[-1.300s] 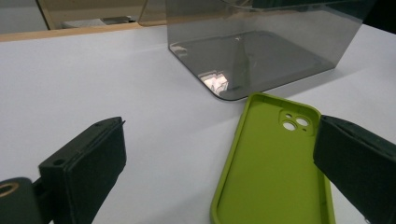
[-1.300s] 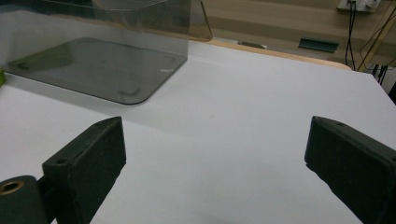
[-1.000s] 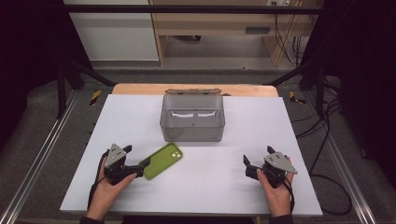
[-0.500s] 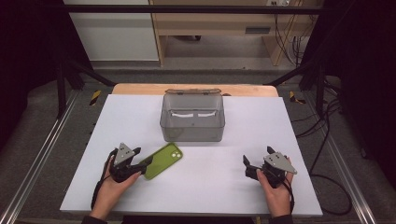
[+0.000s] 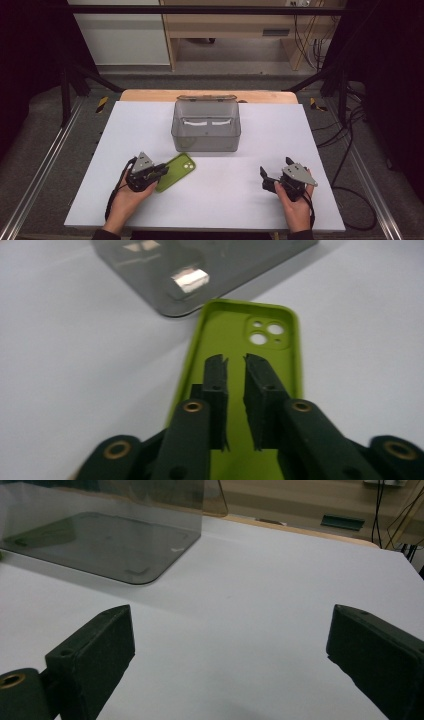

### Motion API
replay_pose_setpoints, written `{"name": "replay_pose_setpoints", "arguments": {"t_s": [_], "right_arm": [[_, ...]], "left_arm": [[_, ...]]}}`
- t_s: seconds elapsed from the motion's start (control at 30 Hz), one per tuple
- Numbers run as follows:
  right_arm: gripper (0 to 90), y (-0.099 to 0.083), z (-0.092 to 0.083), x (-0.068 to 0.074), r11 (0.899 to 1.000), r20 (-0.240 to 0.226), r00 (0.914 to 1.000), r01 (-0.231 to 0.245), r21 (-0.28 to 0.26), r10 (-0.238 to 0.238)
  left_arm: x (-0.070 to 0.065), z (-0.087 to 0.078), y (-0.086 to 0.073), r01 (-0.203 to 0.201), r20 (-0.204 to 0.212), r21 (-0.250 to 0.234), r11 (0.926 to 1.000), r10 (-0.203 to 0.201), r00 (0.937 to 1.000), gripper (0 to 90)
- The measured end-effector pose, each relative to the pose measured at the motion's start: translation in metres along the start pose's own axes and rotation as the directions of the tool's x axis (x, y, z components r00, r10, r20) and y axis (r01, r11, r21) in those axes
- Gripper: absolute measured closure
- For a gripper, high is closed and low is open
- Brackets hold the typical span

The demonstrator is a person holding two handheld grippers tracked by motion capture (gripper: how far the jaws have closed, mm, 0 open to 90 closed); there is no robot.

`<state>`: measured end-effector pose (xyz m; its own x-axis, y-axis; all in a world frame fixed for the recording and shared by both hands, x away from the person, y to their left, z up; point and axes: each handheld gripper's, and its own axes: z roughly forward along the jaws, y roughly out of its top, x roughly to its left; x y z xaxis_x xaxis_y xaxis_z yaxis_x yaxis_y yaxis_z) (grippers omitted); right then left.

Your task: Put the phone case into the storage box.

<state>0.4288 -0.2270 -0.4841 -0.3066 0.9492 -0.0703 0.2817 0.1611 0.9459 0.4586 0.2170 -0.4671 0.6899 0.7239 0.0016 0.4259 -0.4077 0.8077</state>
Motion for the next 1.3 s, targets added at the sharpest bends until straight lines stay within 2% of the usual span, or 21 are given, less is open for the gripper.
{"name": "replay_pose_setpoints", "arguments": {"t_s": [0.07, 0.13, 0.23, 0.33, 0.4, 0.43, 0.6, 0.7, 0.77, 0.87, 0.9, 0.93, 0.97, 1.17, 1.27, 1.3], "right_arm": [[5.7, 0.000, 0.000, 0.000, 1.000, 0.001, 1.0000, -0.002, -0.001, 0.002], [5.7, 0.000, -0.001, -0.001, 1.000, 0.002, 1.0000, -0.005, -0.002, 0.005], [5.7, 0.000, -0.001, -0.001, 1.000, 0.002, 1.0000, -0.007, -0.001, 0.007], [5.8, 0.000, 0.000, -0.001, 1.000, 0.000, 1.0000, -0.005, 0.000, 0.005], [5.8, 0.000, 0.000, -0.001, 1.000, 0.000, 1.0000, -0.004, 0.000, 0.004], [5.8, 0.000, 0.000, -0.001, 1.000, 0.000, 1.0000, -0.001, 0.001, 0.001], [5.8, -0.001, 0.000, -0.001, 1.000, 0.000, 1.0000, -0.002, 0.003, 0.002], [5.8, 0.000, 0.000, 0.000, 1.000, -0.001, 1.0000, 0.001, 0.003, -0.001], [5.9, 0.000, 0.000, 0.000, 1.000, -0.002, 1.0000, 0.003, 0.002, -0.003], [5.8, 0.000, -0.001, 0.000, 1.000, -0.003, 1.0000, 0.002, 0.002, -0.002], [5.8, 0.000, -0.001, 0.000, 1.000, -0.002, 1.0000, 0.001, 0.001, -0.001], [5.9, 0.000, -0.001, 0.000, 1.000, -0.002, 1.0000, 0.001, 0.001, -0.001], [5.8, 0.000, -0.001, -0.001, 1.000, -0.001, 1.0000, 0.001, 0.001, -0.001], [5.8, 0.001, -0.001, 0.000, 1.000, -0.003, 1.0000, 0.001, -0.001, -0.001], [5.8, 0.001, -0.001, 0.000, 1.000, -0.003, 1.0000, 0.001, 0.002, -0.001], [5.9, 0.001, -0.001, -0.001, 1.000, -0.002, 1.0000, 0.002, 0.002, -0.002]], "left_arm": [[-0.002, 0.003, 0.002, -0.007, 0.013, 0.012, 0.9999, 0.007, 0.9999, 86.5], [-0.006, 0.011, 0.004, -0.013, 0.041, 0.046, 0.9989, 0.011, 0.9991, 89.9], [-0.008, 0.016, 0.004, -0.014, 0.051, 0.072, 0.9973, 0.010, 0.9986, 90.0], [-0.007, 0.021, 0.005, 0.011, 0.071, 0.079, 0.9968, -0.016, 0.9974, 90.0], [-0.008, 0.023, 0.005, 0.009, 0.074, 0.080, 0.9967, -0.015, 0.9972, 90.0], [-0.009, 0.026, 0.006, 0.003, 0.076, 0.096, 0.9954, -0.010, 0.9971, 90.0], [-0.011, 0.028, 0.006, 0.009, 0.095, 0.095, 0.9954, -0.018, 0.9953, 90.0], [-0.014, 0.028, 0.007, -0.005, 0.088, 0.097, 0.9953, -0.004, 0.9961, 90.0], [-0.016, 0.028, 0.007, -0.004, 0.101, 0.099, 0.9951, -0.006, 0.9949, 90.0], [-0.019, 0.028, 0.007, -0.016, 0.099, 0.100, 0.9949, 0.006, 0.9951, 90.0], [-0.023, 0.029, 0.008, -0.012, 0.120, 0.101, 0.9948, 0.000, 0.9927, 90.0], [-0.023, 0.029, 0.008, -0.012, 0.120, 0.101, 0.9948, 0.000, 0.9927, 90.0], [-0.030, 0.030, 0.008, -0.031, 0.123, 0.103, 0.9942, 0.019, 0.9923, 90.0], [-0.046, 0.032, 0.010, -0.069, 0.146, 0.106, 0.9920, 0.053, 0.9879, 90.0], [-0.047, 0.033, 0.011, -0.067, 0.142, 0.108, 0.9919, 0.051, 0.9885, 90.0], [-0.046, 0.035, 0.012, -0.045, 0.142, 0.101, 0.9939, 0.030, 0.9895, 90.0]]}}
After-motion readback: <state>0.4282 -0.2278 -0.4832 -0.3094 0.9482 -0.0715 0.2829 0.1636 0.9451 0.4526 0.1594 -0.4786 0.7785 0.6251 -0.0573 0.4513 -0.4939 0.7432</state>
